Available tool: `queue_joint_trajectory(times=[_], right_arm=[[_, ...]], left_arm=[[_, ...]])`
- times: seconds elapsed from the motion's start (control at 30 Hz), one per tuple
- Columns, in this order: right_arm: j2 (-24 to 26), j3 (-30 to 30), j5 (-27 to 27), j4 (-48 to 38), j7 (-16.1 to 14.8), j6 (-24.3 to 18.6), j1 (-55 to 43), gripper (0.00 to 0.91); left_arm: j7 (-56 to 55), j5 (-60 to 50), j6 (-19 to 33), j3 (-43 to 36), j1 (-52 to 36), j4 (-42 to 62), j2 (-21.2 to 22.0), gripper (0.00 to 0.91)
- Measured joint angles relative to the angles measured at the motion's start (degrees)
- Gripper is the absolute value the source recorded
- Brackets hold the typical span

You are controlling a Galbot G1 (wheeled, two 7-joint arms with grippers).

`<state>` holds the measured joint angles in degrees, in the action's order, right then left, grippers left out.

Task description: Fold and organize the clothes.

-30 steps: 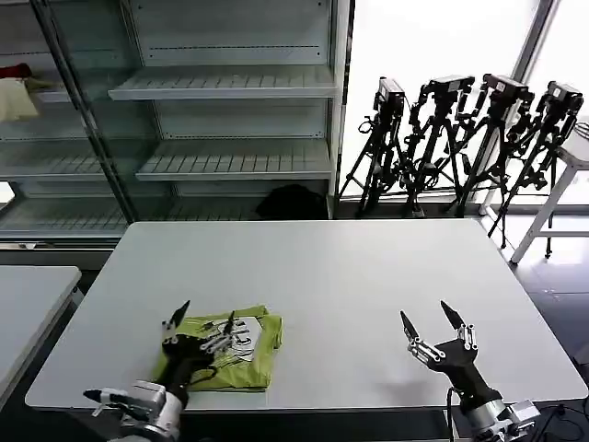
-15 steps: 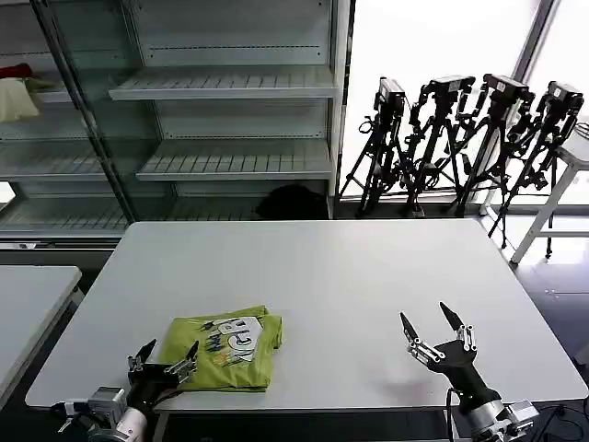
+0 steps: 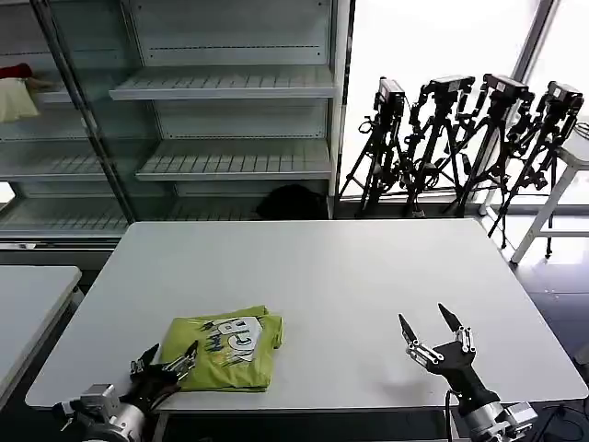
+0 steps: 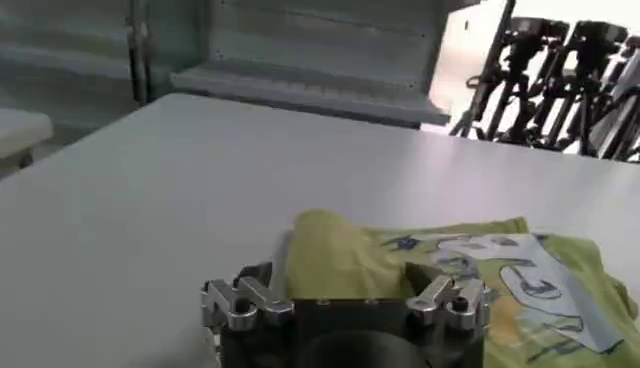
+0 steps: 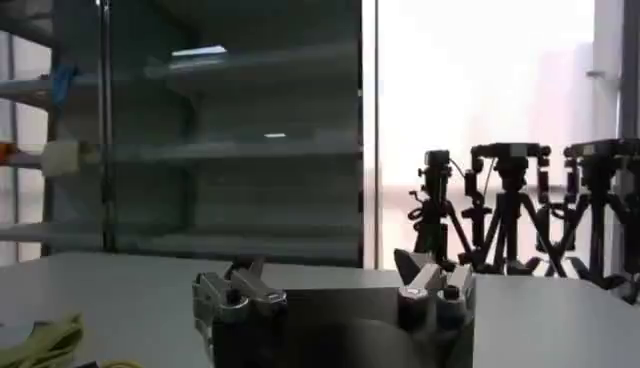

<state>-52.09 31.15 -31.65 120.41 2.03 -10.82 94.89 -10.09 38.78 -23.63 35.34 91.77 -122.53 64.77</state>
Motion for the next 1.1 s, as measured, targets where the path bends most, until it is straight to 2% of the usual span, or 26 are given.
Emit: queue_joint_trajectory(times=[0.33, 0.37, 0.4, 0.43, 1.1], right_arm=[[0.03, 0.27, 0.00, -0.02, -0.11, -0.22, 0.22, 0.907], [0.03, 0.24, 0.00, -0.02, -0.12, -0.22, 0.20, 0.907], [0.00, 0.18, 0.00, -0.02, -0.13, -0.22, 0.17, 0.907], [-0.03, 0.14, 0.00, -0.03, -0.13, -0.22, 0.12, 0.907], [-0.21, 0.00, 0.00, -0.03, -0.26, -0.35, -0.19, 0.907]], left_arm=[[2.46, 1.28, 2.15, 0.22, -0.86, 3.61, 1.66, 0.897], [2.64, 1.34, 2.33, 0.21, -0.86, 3.78, 1.79, 0.725], [2.78, 1.35, 2.51, 0.19, -0.84, 3.91, 1.90, 0.725], [2.91, 1.34, 2.71, 0.16, -0.85, 4.02, 2.04, 0.010], [5.09, -2.05, 10.65, -3.19, -0.08, 6.78, 3.10, 0.000]])
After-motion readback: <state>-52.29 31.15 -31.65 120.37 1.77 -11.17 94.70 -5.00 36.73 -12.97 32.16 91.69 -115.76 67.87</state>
